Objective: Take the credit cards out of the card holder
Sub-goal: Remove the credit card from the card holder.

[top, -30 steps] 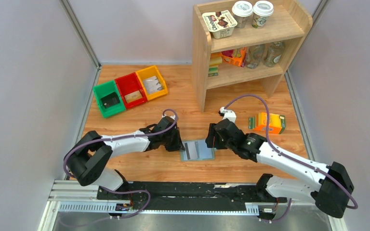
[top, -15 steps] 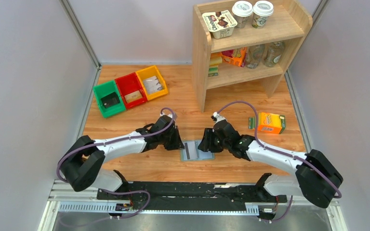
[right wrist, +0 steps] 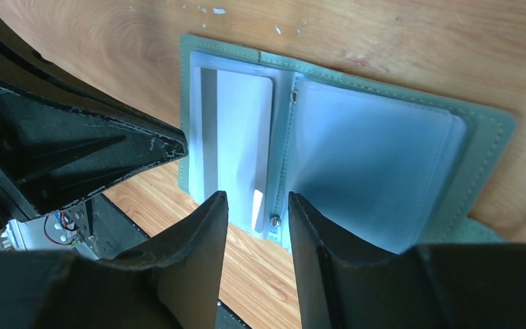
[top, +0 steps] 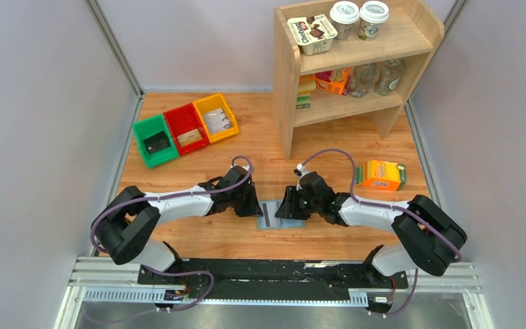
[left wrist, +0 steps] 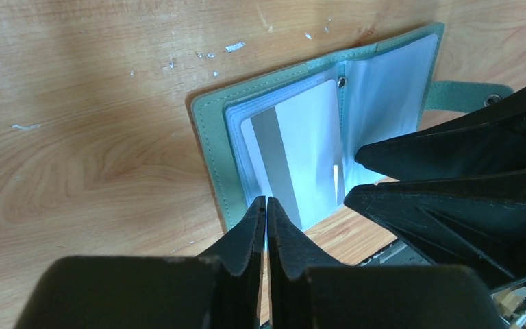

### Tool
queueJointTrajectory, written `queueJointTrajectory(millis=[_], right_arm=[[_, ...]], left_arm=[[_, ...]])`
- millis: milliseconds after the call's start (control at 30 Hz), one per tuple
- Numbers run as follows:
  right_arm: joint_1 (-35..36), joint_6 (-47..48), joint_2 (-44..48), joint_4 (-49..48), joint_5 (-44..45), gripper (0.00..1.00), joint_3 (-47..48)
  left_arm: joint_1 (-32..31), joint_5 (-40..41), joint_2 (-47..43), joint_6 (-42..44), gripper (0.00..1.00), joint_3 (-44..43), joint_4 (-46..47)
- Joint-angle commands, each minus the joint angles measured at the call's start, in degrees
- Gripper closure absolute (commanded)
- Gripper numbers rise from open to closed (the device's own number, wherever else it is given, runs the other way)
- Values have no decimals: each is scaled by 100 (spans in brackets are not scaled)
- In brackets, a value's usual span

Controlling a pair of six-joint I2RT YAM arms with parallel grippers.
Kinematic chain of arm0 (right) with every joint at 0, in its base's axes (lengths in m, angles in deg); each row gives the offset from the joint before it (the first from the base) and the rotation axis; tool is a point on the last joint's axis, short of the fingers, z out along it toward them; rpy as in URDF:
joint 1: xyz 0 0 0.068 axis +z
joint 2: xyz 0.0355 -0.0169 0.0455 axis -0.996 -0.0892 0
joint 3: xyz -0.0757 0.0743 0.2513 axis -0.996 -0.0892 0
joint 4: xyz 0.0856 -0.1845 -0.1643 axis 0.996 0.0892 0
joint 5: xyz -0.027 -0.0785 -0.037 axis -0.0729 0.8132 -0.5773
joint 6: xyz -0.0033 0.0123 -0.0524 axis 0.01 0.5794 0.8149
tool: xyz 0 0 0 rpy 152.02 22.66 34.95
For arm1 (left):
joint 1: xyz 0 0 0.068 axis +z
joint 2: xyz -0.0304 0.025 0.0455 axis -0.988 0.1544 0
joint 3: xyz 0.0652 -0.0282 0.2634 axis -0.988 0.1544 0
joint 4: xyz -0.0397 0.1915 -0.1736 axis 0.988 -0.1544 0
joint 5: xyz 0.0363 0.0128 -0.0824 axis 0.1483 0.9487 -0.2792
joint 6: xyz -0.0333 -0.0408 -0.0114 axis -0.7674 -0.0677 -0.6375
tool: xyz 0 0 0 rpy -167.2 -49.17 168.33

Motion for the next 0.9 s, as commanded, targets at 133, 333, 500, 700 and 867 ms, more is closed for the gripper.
queueJointTrajectory(millis=[133, 333, 500, 700, 867], right_arm=[[-39, -104, -68, -762, -412, 60, -119], [-83, -121, -77, -789, -421, 60, -154], [-101, -139, -121, -815, -386, 60, -172], [-109, -148, -270, -1026, -526, 60, -189], [-118, -148, -305, -1105, -570, 60, -198]], left_arm=[[-62, -107, 72, -62, 92, 58, 228], [-80, -99, 63, -79, 92, 67, 228], [-80, 68, -95, -36, 92, 76, 97], [-80, 279, -297, 26, 89, 49, -114], [-80, 534, -438, 70, 82, 49, -211]])
